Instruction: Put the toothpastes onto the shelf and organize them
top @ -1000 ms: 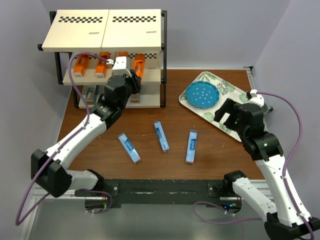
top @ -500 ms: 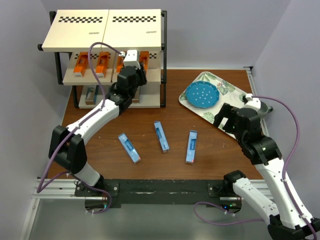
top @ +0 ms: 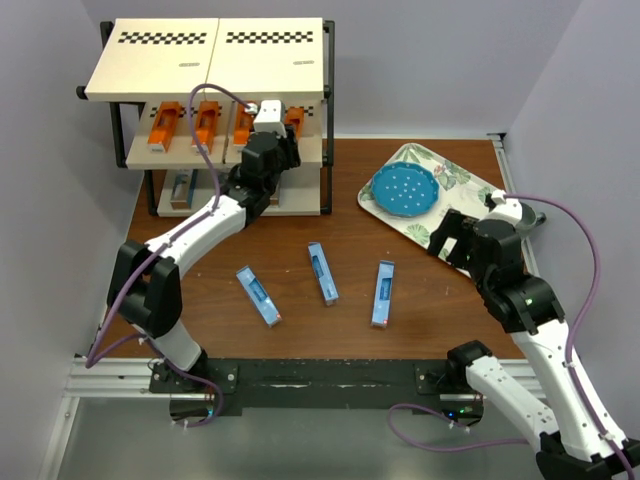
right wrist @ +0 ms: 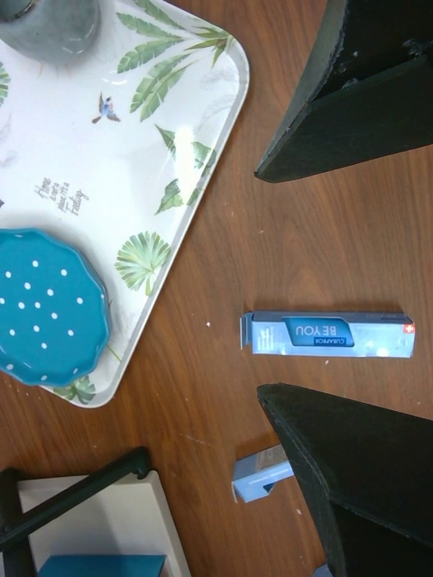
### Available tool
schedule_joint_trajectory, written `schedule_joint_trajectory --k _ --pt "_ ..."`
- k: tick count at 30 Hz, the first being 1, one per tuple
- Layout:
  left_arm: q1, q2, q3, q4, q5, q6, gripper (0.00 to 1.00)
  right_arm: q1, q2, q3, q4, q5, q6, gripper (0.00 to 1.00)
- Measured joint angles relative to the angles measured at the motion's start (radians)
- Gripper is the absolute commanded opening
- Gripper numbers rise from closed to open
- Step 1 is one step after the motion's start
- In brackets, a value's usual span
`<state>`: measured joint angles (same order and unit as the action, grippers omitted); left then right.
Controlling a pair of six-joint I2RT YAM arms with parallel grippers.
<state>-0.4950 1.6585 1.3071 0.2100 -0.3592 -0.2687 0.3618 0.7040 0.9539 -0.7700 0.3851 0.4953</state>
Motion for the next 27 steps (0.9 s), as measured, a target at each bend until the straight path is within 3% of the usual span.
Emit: schedule_joint_trajectory --k 8,17,27 --pt "0.000 -0.015 -0.008 -0.008 0.007 -0.011 0.68 0.000 -0.001 -0.001 0.000 0.000 0.000 0.98" --pt "0.002 -0.146 -0.074 -0.016 0.023 -0.062 0.60 0.000 -0.005 -0.014 0.000 -0.001 0.001 0.98" --pt "-0.003 -0.157 -0.106 -0.041 0.046 -0.063 0.58 0.003 -0.007 -0.026 0.000 -0.002 0.002 0.98"
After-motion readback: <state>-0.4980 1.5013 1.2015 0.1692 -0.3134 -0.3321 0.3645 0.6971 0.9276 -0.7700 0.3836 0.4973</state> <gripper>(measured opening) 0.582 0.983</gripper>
